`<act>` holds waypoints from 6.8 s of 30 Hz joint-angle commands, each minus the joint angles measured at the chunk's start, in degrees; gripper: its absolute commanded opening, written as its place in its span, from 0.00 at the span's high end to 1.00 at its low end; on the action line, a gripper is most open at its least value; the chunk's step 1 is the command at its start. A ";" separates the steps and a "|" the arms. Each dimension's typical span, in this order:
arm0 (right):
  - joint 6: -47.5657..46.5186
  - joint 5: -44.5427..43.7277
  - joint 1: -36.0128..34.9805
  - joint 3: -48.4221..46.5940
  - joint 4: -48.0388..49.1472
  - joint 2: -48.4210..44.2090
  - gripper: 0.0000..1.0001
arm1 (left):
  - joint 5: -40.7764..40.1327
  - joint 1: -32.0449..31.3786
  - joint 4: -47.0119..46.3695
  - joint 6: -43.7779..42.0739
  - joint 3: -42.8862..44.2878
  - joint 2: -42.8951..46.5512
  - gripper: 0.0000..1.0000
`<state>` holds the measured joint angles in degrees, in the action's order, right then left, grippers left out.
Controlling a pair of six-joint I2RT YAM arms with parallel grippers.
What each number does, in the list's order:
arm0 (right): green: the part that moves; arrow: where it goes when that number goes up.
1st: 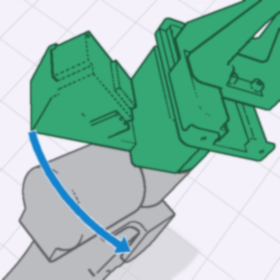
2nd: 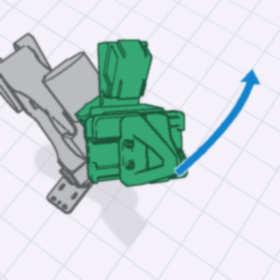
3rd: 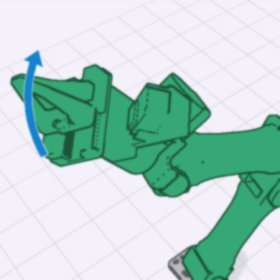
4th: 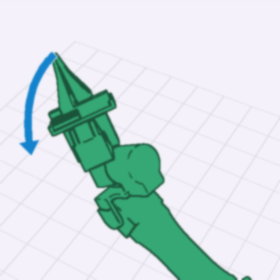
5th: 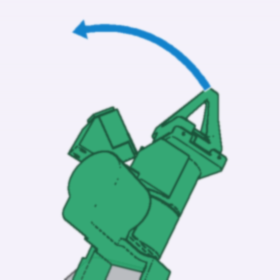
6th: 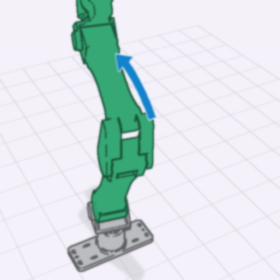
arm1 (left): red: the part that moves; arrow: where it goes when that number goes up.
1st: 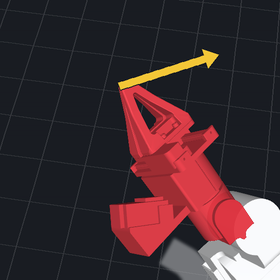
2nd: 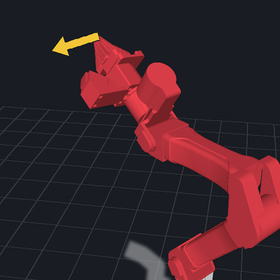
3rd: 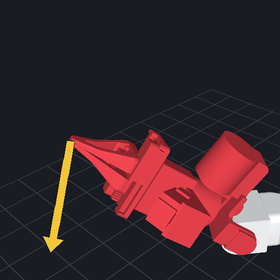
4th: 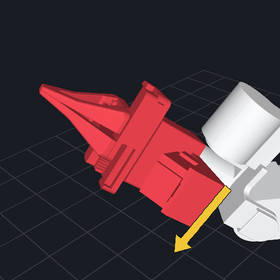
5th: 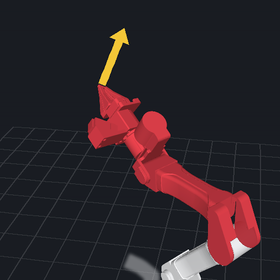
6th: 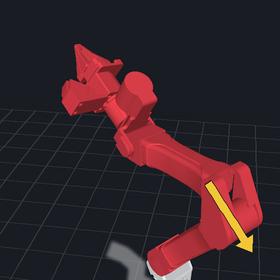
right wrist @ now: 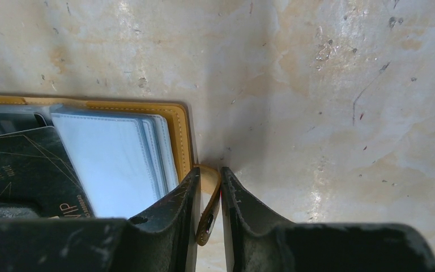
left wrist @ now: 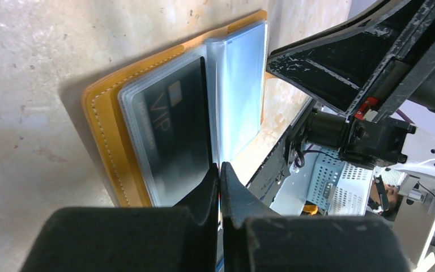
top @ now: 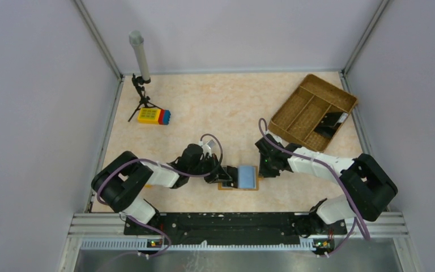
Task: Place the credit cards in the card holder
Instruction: Insert the credit card into the card holder.
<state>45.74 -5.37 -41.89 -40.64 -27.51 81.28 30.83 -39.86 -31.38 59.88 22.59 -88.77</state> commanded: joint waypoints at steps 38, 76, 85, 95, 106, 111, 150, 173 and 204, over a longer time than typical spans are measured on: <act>0.05 -2.29 -0.74 0.65 -1.81 3.41 0.81 | 2.29 -0.36 -7.26 0.61 -1.03 -3.19 1.00; 0.67 -2.29 -1.73 1.09 -1.82 3.98 0.82 | -1.70 -0.31 -17.45 2.53 -1.56 -9.38 1.00; 0.77 -2.47 -1.97 1.09 -1.89 3.76 0.82 | -1.00 -1.08 -19.32 3.73 -1.74 -10.67 1.00; 1.45 -2.69 -2.15 1.51 -1.40 2.46 0.82 | -1.37 -2.79 -10.78 2.02 2.32 -10.90 1.00; 1.46 -4.14 -2.19 1.64 -2.16 1.69 1.00 | -4.84 -4.15 4.64 -3.65 8.73 -8.58 0.85; 1.32 -5.52 -2.17 1.45 -2.95 1.52 1.00 | -9.51 -5.01 14.22 -7.96 11.10 -3.79 0.71; 1.42 -5.01 -2.15 2.58 -2.14 0.90 1.00 | -15.17 -11.31 30.25 -14.26 25.51 -5.36 0.64; -2.39 -3.02 -2.21 -2.15 -6.79 -11.77 0.61 | -25.62 -10.58 44.44 -18.50 22.72 10.79 0.29; 2.78 12.58 -2.17 6.89 11.87 -6.35 0.75 | -22.55 -5.11 38.68 -15.94 14.15 8.10 0.54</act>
<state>47.72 6.98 -43.40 -34.15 -18.28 74.15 7.90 -45.15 9.85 43.57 36.97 -80.29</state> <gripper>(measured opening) 0.260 0.469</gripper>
